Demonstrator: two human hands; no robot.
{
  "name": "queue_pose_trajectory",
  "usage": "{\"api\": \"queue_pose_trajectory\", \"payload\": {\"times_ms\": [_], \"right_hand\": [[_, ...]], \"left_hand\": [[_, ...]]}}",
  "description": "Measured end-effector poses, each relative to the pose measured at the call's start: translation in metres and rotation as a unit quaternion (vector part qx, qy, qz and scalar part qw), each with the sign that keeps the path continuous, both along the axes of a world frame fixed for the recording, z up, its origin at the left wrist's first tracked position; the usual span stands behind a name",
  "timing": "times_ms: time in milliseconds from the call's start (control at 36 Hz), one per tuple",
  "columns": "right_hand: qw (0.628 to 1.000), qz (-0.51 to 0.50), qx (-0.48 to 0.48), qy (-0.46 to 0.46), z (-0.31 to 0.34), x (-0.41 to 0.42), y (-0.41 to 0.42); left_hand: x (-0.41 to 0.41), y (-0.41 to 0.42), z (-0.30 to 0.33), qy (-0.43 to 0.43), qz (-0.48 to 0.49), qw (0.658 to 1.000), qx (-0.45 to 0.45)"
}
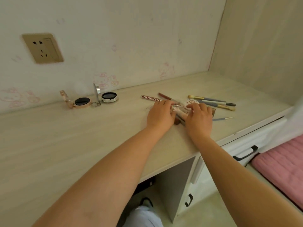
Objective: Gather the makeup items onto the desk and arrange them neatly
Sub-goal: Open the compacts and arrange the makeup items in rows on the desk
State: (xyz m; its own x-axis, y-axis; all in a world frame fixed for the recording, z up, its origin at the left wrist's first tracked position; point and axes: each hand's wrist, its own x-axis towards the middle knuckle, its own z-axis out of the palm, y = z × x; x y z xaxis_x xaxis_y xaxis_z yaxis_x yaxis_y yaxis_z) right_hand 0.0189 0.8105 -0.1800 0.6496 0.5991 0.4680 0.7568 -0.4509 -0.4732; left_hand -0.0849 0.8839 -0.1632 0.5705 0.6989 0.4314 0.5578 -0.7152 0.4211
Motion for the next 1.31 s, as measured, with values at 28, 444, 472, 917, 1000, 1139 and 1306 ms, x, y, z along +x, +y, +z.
{"api": "queue_pose_trajectory", "payload": {"times_ms": [28,444,472,917,1000,1139,1306], "right_hand": [[1.000,-0.008,0.000,0.007,0.000,0.005,-0.001],[0.992,-0.047,-0.059,0.097,-0.001,0.032,-0.003],[0.992,-0.044,-0.066,0.097,-0.001,0.032,-0.003],[0.995,0.030,0.021,0.095,0.005,0.037,-0.005],[0.987,0.078,0.050,0.128,0.011,0.027,0.000],[0.982,0.149,0.043,0.110,0.017,-0.001,0.016],[0.936,0.261,0.077,0.223,0.021,-0.047,0.039]], "left_hand": [[0.006,0.001,0.001,-0.002,-0.008,1.000,-0.007],[0.084,0.020,0.010,0.198,-0.056,0.975,0.088],[0.087,0.021,0.009,0.206,-0.052,0.974,0.082],[0.060,0.028,0.014,-0.053,-0.055,0.997,-0.020],[0.040,0.026,0.018,-0.129,-0.036,0.988,-0.076],[-0.003,0.030,0.021,-0.214,-0.005,0.956,-0.200],[-0.059,0.037,0.018,-0.311,0.014,0.894,-0.322]]}}
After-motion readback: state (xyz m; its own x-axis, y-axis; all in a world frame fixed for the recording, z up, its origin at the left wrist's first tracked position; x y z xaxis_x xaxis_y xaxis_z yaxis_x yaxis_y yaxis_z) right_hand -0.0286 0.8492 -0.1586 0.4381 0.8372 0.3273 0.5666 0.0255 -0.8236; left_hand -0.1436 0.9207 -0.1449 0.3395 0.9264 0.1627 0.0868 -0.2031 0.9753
